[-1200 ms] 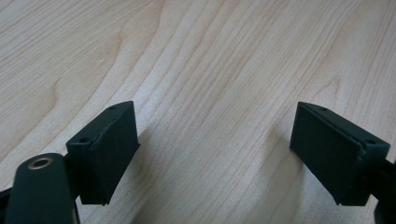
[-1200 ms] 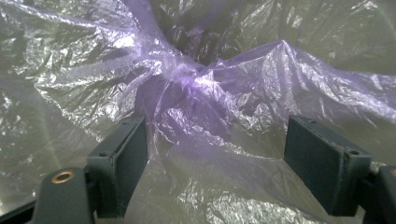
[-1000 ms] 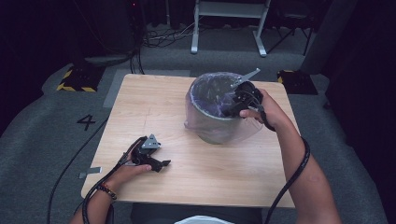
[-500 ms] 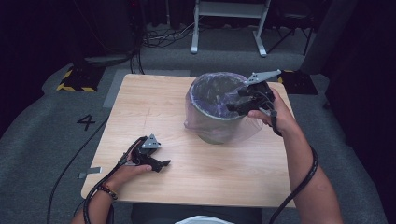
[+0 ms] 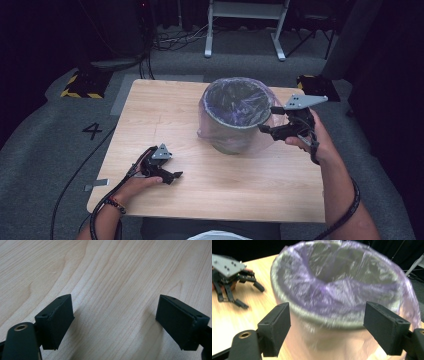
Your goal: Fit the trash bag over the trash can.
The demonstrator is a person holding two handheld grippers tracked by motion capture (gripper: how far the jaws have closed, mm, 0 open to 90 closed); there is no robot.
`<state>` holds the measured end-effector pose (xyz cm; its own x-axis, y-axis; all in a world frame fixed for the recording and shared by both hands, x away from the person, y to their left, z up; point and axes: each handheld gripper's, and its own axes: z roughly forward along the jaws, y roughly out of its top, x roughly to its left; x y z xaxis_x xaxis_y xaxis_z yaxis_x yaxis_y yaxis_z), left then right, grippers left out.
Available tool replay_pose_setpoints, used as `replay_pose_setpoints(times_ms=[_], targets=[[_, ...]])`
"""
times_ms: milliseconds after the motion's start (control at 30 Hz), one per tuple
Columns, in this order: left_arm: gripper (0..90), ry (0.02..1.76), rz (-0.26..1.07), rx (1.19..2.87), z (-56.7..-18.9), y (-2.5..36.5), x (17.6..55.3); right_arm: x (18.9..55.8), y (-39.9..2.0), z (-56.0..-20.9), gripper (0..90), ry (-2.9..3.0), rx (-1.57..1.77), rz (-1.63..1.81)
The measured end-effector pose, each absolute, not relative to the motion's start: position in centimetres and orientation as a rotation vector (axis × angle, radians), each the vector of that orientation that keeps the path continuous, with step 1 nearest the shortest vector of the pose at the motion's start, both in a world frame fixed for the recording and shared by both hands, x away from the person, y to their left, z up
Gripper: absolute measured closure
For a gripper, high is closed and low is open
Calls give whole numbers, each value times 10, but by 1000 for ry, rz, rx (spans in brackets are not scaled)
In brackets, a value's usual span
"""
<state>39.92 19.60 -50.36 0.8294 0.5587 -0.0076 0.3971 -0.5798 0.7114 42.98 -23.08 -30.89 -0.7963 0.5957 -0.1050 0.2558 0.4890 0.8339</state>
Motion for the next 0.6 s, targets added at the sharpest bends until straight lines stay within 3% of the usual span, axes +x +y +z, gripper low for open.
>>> replay_pose_setpoints(times_ms=[600], targets=[[127, 704, 279, 2264, -504, 194, 400, 383, -257, -435, 203, 2452, 741, 965]])
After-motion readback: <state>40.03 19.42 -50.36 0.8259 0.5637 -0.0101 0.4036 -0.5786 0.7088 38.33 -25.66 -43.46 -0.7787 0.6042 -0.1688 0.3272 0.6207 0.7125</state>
